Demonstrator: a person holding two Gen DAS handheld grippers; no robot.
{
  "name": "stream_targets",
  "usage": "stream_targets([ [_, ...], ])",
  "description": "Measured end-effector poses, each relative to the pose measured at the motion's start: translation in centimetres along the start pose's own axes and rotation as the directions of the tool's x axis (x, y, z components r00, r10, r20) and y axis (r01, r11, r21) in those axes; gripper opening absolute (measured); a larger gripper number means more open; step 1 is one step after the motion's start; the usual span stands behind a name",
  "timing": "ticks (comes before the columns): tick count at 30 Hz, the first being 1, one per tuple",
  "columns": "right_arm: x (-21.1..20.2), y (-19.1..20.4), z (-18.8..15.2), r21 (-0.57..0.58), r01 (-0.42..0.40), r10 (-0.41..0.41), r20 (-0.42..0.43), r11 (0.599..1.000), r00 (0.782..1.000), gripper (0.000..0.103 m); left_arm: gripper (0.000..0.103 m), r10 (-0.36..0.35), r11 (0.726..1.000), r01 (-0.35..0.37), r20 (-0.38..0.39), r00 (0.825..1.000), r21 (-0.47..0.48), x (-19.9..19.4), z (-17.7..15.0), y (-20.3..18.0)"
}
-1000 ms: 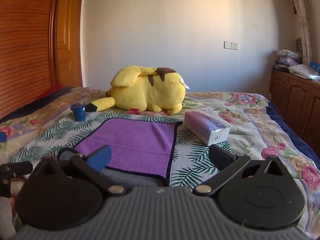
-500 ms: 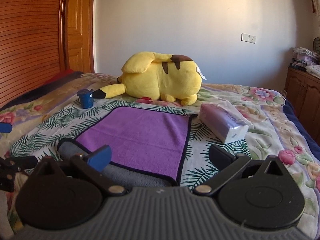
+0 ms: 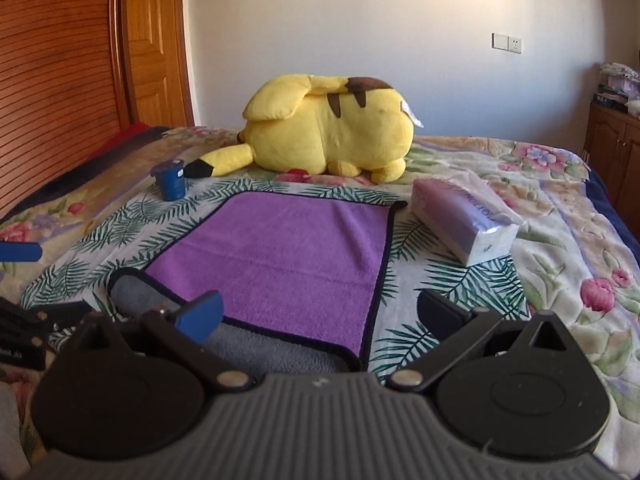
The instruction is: Fold towel
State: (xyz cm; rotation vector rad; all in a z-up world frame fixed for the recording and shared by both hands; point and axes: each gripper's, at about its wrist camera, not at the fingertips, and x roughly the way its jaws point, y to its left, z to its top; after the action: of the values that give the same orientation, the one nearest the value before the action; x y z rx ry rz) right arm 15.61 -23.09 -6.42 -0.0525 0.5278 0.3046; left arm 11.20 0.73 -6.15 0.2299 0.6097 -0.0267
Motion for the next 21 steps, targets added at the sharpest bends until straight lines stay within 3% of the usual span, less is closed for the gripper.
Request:
stream_targets([
  [21,3.4,-0.3,-0.9,-0.035,-0.023,0.019,-0.105,0.999,0.994,0.102,0.094,-0.038,0.999,0.036,-0.071,0.997,-0.027,5.7,0.5,2.2],
])
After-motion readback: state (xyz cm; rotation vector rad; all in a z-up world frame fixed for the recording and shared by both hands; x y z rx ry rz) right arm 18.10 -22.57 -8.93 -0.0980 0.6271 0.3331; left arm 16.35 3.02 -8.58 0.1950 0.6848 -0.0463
